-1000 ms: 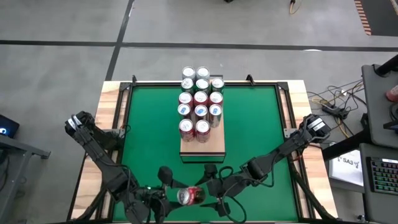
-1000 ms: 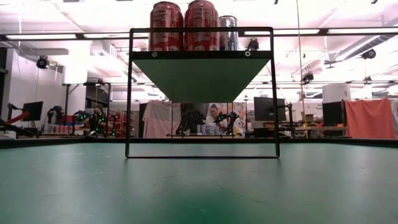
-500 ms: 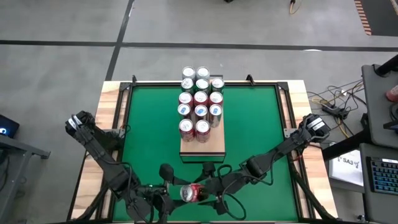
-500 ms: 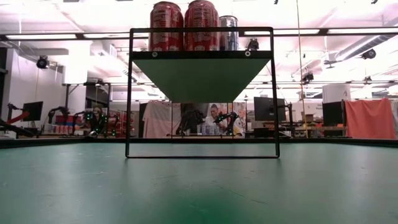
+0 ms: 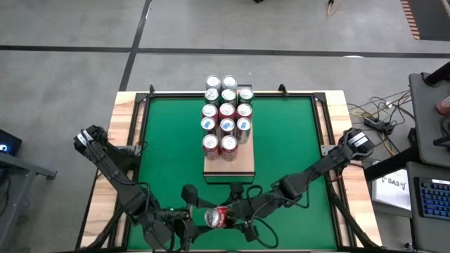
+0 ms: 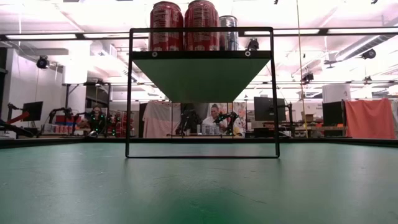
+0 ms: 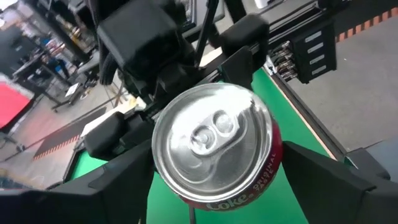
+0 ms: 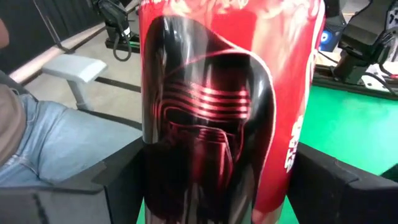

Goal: Place canned beverage on shelf
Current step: Put the red can on the shelf

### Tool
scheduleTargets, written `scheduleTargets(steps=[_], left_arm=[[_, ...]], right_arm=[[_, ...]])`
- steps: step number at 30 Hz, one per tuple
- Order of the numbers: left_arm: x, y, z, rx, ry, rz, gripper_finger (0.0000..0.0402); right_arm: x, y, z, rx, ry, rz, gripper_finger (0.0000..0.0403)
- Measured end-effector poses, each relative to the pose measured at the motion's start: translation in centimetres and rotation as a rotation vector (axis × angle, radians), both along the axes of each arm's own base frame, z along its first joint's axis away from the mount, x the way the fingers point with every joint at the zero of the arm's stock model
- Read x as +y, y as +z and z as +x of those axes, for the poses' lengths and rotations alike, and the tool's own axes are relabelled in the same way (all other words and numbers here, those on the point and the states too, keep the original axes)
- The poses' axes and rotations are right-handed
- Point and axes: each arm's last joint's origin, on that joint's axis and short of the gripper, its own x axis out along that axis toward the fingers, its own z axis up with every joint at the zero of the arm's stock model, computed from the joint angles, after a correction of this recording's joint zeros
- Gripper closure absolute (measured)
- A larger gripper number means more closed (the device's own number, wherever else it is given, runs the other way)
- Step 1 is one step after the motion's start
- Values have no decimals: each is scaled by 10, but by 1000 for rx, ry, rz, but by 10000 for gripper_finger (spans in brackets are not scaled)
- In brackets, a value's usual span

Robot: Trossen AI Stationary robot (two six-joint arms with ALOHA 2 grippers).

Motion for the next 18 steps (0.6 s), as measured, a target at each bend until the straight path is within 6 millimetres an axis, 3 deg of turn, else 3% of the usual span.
scheduleTargets(steps=[7,18], left_arm=[[7,15,-8,-19,-49,40,58],[29,38,-23,-29,-87,162,56]], right_arm=[[-8,16,-16,46,6,-22,111],[-22,44,-52,-67,89,-138,111]])
